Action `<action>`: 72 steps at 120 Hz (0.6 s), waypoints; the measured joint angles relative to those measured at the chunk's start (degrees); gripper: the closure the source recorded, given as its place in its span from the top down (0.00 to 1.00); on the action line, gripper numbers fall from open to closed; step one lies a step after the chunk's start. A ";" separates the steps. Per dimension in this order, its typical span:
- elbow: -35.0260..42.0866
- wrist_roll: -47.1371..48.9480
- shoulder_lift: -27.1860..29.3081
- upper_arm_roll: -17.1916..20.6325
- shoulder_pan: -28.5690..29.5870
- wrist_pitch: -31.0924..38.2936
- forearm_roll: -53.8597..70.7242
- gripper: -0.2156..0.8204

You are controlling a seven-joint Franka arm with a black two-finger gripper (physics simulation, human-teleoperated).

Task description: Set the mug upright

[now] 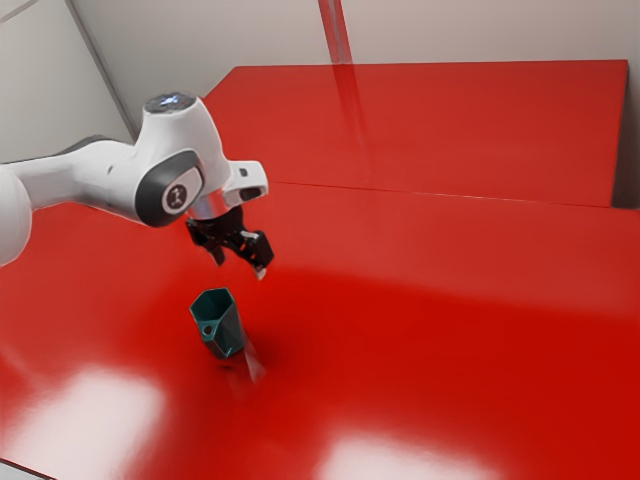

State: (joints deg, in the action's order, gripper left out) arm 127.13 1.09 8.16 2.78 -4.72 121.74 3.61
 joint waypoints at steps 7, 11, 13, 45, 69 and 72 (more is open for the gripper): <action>-2.07 0.24 -0.46 0.37 0.21 -1.75 -0.57 0.76; -3.25 0.42 -0.79 0.48 0.47 -2.82 -0.90 0.76; -3.84 0.51 -0.96 0.51 0.62 -3.36 -1.08 0.76; -14.57 1.62 -3.96 0.73 2.84 -13.26 -2.11 0.77; -22.19 2.06 -6.83 0.90 2.82 -19.79 -2.05 0.78; -23.04 2.12 -7.06 0.90 2.82 -20.41 -2.04 0.78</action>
State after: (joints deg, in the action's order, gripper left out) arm 104.08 3.21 1.10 3.69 -1.90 101.33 1.57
